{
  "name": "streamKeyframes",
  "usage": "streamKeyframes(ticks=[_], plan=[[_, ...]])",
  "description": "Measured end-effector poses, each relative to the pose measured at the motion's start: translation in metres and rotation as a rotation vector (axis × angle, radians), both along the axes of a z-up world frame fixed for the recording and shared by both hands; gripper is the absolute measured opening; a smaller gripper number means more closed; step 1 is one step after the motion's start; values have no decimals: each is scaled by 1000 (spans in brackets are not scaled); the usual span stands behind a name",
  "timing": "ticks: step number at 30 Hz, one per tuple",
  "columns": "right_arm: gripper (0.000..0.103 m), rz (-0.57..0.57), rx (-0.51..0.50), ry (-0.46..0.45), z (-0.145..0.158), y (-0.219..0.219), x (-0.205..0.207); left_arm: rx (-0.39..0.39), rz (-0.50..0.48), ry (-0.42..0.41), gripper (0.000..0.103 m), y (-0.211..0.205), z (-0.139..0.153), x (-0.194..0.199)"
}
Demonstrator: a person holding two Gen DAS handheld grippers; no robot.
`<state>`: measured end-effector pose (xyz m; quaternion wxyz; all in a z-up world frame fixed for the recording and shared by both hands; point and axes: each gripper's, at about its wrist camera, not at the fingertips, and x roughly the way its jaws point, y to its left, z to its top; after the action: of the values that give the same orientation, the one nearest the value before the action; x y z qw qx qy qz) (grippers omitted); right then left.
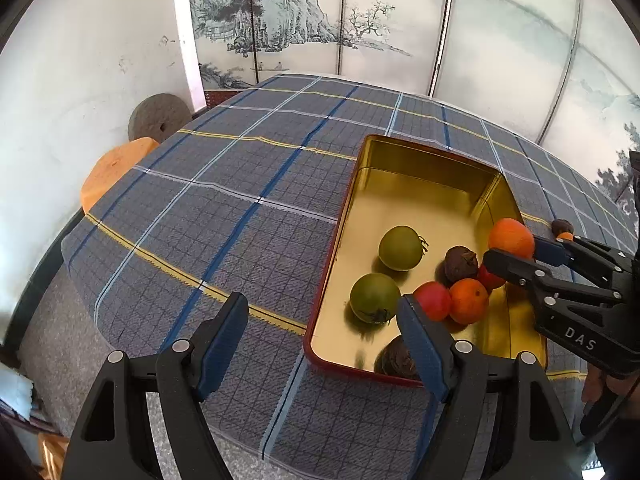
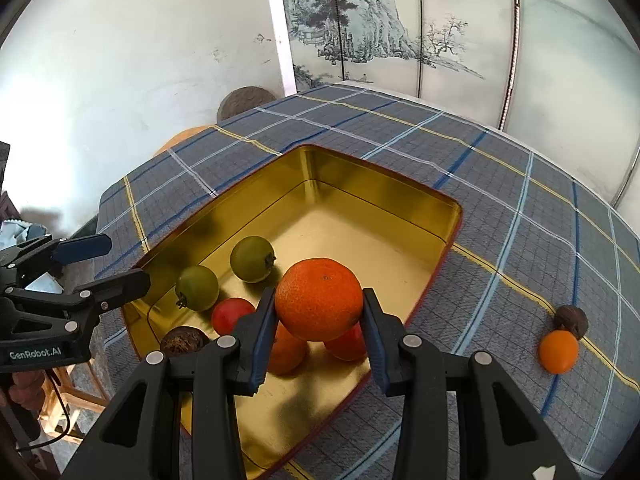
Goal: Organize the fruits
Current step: 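Carry the large orange into the tin with the right gripper and release, then grasp a small mandarin with the right gripper while the left grasps a brown fruit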
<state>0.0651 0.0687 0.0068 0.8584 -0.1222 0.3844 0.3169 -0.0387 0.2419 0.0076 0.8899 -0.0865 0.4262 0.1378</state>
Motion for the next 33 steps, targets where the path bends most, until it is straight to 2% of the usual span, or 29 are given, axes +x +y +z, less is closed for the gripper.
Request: streamKeyframes(ticks=[18, 20, 23, 28, 31, 33], plan=[[40, 2, -23, 23, -13, 11, 5, -11, 19, 9, 77, 8, -4, 1], [48, -5, -17, 15, -11, 10, 4, -13, 15, 9, 77, 7, -3, 2], [50, -17, 1, 1, -4, 5, 2, -9, 10, 11, 77, 5, -1, 6], [51, -58, 44, -41, 17, -18, -2, -4, -7, 2, 77, -1, 4, 12], [54, -122, 28, -80, 24, -45, 0, -9, -22, -2, 77, -7, 7, 16], [54, -190, 17, -74, 21, -71, 8, -10, -37, -5, 77, -13, 9, 20]])
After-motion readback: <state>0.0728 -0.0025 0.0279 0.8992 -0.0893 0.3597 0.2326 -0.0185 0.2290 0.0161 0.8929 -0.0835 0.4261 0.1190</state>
